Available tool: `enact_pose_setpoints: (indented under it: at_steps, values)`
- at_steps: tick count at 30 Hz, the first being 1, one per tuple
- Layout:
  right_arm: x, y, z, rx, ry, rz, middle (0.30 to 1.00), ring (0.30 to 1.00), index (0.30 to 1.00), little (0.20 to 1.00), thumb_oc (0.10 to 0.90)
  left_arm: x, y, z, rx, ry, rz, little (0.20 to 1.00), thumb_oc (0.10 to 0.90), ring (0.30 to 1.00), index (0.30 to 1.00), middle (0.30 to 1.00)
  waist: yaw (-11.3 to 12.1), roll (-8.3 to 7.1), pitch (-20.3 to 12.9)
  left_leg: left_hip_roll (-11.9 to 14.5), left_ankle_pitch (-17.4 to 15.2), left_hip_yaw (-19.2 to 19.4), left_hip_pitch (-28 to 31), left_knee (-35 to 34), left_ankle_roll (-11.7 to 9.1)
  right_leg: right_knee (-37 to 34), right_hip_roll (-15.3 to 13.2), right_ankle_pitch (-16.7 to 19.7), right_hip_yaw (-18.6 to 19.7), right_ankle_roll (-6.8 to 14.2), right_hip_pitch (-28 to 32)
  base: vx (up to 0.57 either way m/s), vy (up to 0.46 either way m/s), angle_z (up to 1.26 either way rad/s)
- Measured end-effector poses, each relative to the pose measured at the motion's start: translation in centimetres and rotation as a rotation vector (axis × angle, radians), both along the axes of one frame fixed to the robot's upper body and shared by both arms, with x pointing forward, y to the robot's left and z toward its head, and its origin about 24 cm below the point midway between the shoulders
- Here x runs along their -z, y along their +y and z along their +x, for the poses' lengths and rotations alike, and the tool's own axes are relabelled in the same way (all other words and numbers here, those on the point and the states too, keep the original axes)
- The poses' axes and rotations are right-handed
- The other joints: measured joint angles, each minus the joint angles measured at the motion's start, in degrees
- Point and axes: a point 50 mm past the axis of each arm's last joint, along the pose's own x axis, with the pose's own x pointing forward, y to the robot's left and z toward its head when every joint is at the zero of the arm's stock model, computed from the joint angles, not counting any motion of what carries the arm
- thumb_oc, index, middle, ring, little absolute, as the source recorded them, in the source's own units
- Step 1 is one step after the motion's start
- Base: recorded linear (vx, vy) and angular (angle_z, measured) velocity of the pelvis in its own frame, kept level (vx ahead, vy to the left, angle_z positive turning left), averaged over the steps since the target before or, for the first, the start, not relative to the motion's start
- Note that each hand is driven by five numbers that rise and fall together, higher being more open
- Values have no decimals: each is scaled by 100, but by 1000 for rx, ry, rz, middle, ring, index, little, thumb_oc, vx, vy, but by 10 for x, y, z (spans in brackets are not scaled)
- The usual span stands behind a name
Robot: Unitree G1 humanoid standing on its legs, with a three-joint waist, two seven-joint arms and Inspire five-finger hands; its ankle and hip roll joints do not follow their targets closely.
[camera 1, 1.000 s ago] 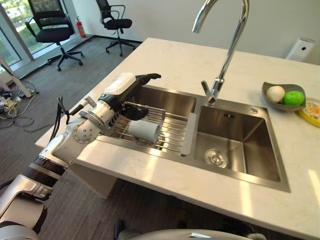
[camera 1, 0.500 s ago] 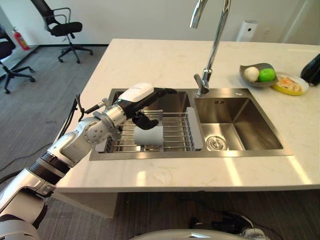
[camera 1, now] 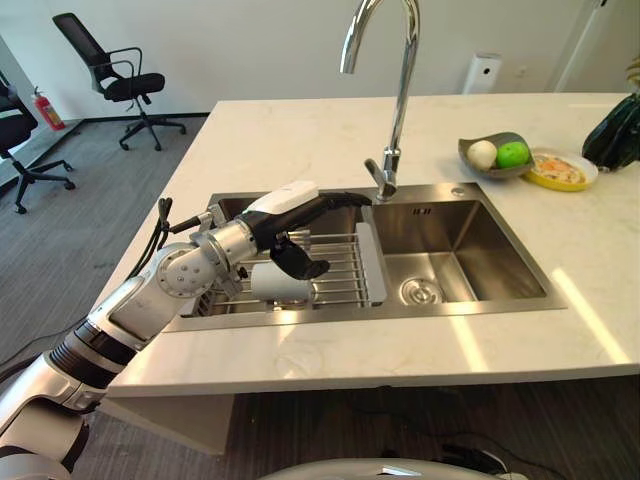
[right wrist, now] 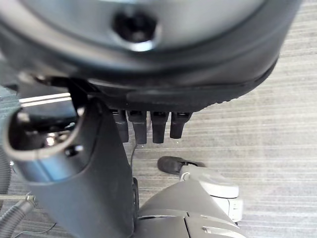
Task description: Place the dishes in the dishwasher.
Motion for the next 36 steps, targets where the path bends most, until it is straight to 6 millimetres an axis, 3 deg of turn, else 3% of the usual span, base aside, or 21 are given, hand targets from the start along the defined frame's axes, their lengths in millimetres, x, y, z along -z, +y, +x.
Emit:
enact_pose_setpoints:
  at_steps: [5,15,22,36]
  values:
    - [1,4,1,-30,16,11,900,900,900,900,800,9,5,6,-49,25,41,900,800,900,900,900,56,-27,-28,-14,6,0,5,0,10,0,-11,33,4,-34,5,0,0,0]
    - [1,3,-1,-58,29,0,900,900,900,900,800,63,33,8,-203,149,191,900,800,900,900,900,61,-26,-145,-23,20,51,22,-3,20,0,-14,57,68,-21,-13,-2,-3,-2]
    - [2,4,-3,-58,37,3,900,900,900,900,800,78,44,10,-249,165,277,900,800,900,900,900,44,-70,-176,-26,23,97,26,-24,23,0,-14,77,110,-12,-32,-5,-4,-3]
    - [3,6,-5,-75,50,7,900,900,900,900,800,99,39,10,-246,168,379,900,800,900,900,900,-84,-156,-236,-34,23,144,22,-24,23,1,-14,87,156,-8,-67,0,0,0]
